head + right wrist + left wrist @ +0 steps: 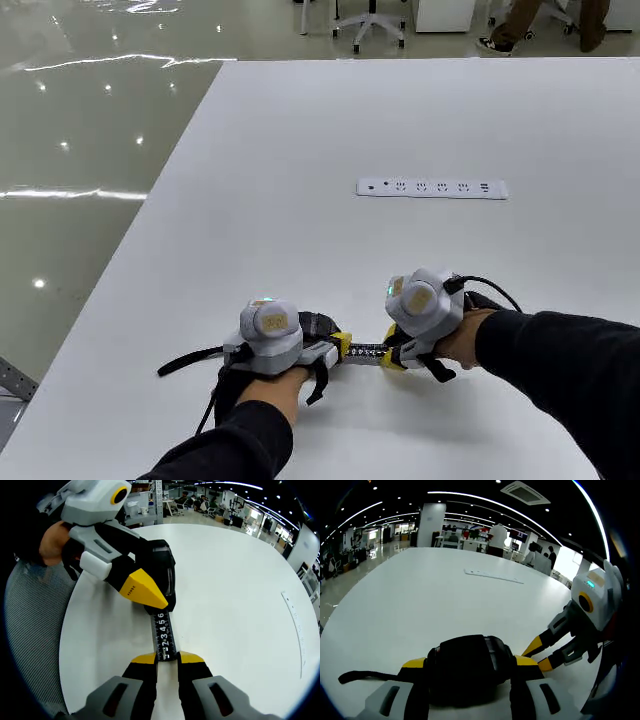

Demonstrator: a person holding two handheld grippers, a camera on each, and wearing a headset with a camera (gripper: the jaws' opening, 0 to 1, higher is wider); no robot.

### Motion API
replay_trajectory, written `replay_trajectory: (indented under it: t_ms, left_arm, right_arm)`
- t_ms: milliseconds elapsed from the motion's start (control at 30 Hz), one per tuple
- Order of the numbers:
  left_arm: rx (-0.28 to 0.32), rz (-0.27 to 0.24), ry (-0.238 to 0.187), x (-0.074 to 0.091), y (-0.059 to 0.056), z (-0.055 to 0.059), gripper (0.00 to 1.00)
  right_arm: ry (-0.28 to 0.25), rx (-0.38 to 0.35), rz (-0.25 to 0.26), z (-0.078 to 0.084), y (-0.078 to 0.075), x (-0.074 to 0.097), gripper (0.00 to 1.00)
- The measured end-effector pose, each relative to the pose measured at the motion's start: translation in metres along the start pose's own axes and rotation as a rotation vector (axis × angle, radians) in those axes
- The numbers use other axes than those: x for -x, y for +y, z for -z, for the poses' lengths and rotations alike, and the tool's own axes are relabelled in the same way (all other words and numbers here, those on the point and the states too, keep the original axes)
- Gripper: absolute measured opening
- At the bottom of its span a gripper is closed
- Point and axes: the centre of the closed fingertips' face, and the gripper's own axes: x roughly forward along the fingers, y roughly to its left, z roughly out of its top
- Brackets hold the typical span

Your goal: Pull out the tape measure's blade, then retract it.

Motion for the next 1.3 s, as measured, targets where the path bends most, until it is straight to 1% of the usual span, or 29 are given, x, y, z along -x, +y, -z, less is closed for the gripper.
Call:
replay_trajectory:
  t_ms: [433,700,733,800,933,1067,1300]
  left_arm:
    - [-0.046,-0.009,-0.003,0.002,-0.001,0.002,0.61]
    - [-0.065,-0.016,-0.003,0.001,0.000,0.002,0.61]
    - [-0.063,-0.016,-0.003,0.001,0.000,0.002,0.61]
    - [-0.036,-0.013,-0.005,0.001,0.001,0.002,0.61]
    - [0.009,0.001,-0.007,0.001,0.003,0.001,0.61]
    - [0.009,0.009,-0.006,0.001,0.002,0.001,0.61]
    - [0.013,0.015,-0.007,0.002,0.001,0.001,0.61]
  right_arm:
    - [-0.013,-0.004,0.003,-0.007,0.000,-0.005,0.11]
    - [-0.024,-0.005,0.002,-0.011,0.000,-0.007,0.11]
    - [-0.027,-0.007,0.002,-0.011,0.001,-0.008,0.11]
    - [-0.034,-0.007,0.003,-0.013,0.001,-0.008,0.11]
    - [-0.066,-0.007,0.006,-0.018,0.001,-0.011,0.11]
    - [-0.079,-0.009,0.008,-0.022,0.003,-0.011,0.11]
    - [-0.091,-0.016,-0.005,-0.024,0.004,-0.012,0.10]
